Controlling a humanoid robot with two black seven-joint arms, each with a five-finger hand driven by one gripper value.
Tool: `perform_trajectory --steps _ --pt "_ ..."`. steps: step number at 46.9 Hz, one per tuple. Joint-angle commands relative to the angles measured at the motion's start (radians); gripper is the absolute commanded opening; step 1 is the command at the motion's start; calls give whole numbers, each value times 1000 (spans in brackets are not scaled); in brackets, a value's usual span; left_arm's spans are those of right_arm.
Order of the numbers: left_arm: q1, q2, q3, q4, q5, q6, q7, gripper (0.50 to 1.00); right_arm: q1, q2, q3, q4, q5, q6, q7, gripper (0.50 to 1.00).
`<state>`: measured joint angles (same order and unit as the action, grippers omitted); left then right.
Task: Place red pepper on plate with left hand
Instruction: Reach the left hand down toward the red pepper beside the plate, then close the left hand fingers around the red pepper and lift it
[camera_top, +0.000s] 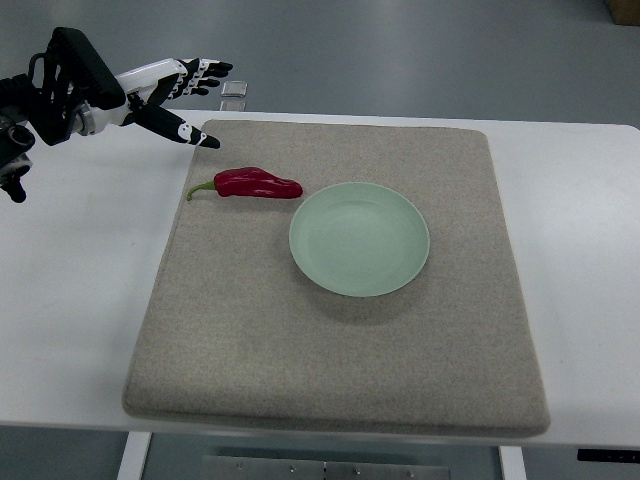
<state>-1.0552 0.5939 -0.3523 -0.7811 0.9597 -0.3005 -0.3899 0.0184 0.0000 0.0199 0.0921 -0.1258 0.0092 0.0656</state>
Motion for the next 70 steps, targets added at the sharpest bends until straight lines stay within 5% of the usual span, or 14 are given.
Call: perform_trajectory --steps 1,21,38,58,70 --pt "-6 -9 42 -1 88 43 2 994 0 0 0 0 0 0 0 928" --pt "-65 -121 305 55 113 142 6 994 0 0 0 0 0 0 0 928" --pt "-69 -186 319 138 126 144 5 971 0 0 0 0 0 0 -1 928" --pt "-71 -195 319 138 191 146 5 744 0 0 0 0 0 0 0 928" --pt "-71 -198 323 137 202 146 6 698 0 0 0 0 0 0 0 928"
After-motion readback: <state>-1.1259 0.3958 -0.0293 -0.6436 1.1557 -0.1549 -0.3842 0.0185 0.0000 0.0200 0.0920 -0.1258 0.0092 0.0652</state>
